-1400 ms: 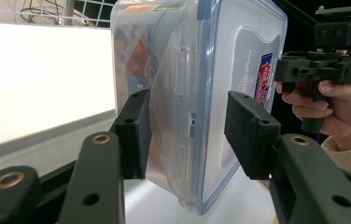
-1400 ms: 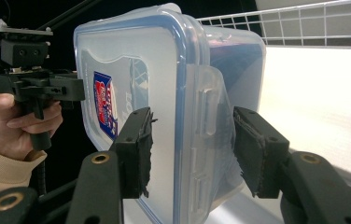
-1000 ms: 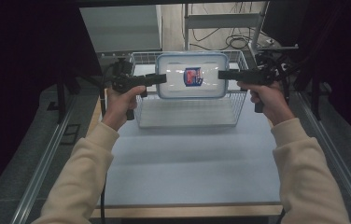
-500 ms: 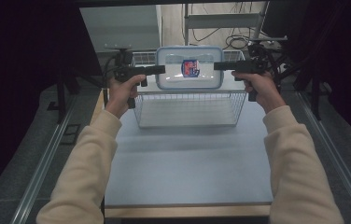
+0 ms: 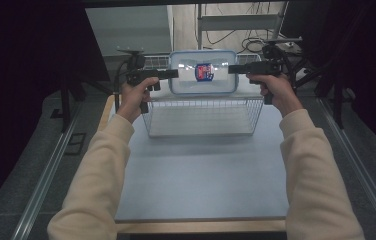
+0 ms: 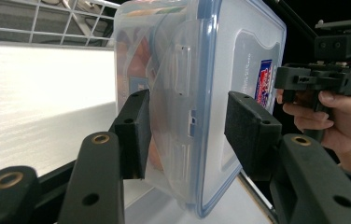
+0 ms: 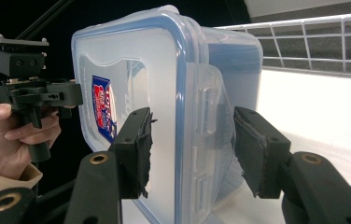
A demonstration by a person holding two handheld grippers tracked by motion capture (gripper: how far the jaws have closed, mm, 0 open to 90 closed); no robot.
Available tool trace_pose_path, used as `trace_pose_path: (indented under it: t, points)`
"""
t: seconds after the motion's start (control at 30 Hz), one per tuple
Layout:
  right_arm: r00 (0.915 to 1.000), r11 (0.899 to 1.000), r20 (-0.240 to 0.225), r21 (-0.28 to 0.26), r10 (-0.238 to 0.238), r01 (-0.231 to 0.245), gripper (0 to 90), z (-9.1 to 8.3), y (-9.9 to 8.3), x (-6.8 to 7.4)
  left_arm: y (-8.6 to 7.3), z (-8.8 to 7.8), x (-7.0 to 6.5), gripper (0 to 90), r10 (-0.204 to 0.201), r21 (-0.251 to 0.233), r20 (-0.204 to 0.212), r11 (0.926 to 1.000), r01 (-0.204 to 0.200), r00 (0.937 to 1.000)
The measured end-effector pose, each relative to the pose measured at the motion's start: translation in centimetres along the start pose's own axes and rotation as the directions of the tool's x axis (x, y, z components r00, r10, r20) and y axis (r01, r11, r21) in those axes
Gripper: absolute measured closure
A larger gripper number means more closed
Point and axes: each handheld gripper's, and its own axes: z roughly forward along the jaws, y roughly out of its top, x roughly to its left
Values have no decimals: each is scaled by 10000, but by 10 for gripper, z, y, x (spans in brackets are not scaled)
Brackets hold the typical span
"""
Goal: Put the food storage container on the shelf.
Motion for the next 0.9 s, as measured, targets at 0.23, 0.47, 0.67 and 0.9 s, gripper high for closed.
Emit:
trace_pose_path:
  t: [0.23, 0.47, 0.67, 0.9]
  points:
    - [9983, 9995, 528, 160, 261, -270, 470, 4, 10, -2, 7, 6, 5, 514, -515, 120, -149, 9986, 517, 9986]
    - [9933, 9960, 742, 13, 888, -891, 459, 9, 13, -8, 14, 12, 9, 495, -822, 85, -649, 9965, 829, 9945]
    - [9811, 9959, 1715, -92, 901, -898, 468, 17, 10, -6, 15, 24, 12, 459, -925, 220, -869, 9953, 947, 9919]
    - [9787, 9969, 1977, -662, 558, -434, 398, 15, 4, 2, 13, 20, 9, 399, -904, -117, -675, 9959, 898, 9936]
